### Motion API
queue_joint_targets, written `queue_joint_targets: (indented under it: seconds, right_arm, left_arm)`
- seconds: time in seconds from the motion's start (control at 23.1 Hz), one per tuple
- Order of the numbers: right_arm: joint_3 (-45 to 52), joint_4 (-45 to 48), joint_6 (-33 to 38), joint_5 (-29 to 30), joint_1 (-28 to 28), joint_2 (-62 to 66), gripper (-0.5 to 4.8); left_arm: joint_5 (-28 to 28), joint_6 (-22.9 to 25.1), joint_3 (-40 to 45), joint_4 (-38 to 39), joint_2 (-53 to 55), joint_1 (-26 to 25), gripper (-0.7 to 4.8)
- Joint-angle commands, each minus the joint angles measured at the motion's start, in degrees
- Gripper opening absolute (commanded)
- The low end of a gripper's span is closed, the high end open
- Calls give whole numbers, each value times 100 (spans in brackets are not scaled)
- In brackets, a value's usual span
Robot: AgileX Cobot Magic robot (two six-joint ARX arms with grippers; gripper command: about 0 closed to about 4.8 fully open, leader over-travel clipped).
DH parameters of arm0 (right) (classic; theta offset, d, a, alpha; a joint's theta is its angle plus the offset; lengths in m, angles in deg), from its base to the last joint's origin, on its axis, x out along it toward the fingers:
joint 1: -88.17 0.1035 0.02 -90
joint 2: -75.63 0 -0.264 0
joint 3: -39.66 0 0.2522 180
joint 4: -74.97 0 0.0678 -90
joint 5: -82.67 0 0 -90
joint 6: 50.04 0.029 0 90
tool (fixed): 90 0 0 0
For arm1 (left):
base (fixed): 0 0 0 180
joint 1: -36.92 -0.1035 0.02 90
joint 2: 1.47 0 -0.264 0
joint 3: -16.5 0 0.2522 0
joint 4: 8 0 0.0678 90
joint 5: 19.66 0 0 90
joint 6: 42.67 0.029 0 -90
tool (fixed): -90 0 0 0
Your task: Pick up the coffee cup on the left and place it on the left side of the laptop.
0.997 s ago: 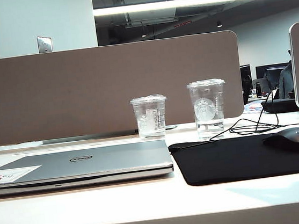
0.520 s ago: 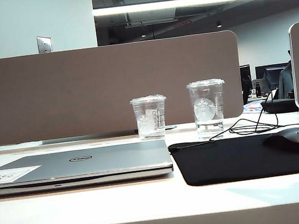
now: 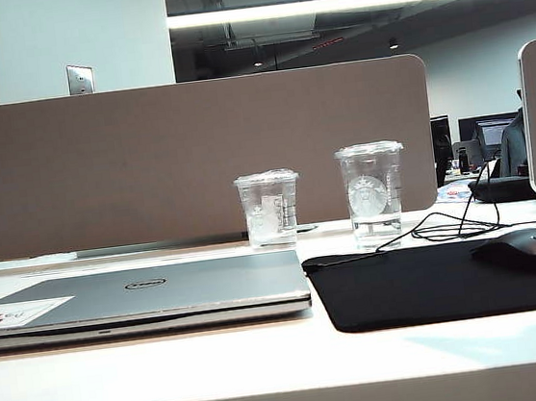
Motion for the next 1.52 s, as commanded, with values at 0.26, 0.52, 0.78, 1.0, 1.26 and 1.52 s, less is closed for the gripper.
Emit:
queue_joint_targets:
  seconds: [0.26,0.52,0.78,1.0,1.26,1.52]
  right_arm:
    - [-39,140,-4,-7,0,-13,-1]
    - [-39,140,-4,-4,0,-13,-1]
    - [-39,138,-4,-4,2,-15,-1]
    - [-39,140,-4,-7,2,-13,-1]
    - [-39,138,-4,-4,2,-13,-1]
    - [-39,138,-4,-7,2,-13,-1]
  left_arm:
    - [13,20,470,-76,-710,-20,-6]
    - [-197,-199,767,-70,-1137,-367,-6]
    - [-345,-216,1021,-205,-1123,-636,-5]
    - [-369,-208,1204,-404,-1123,-614,-5]
    - [-247,-175,1204,-295,-1123,-227,-5]
    - [-256,-177,1204,-293,-1123,-391,-6]
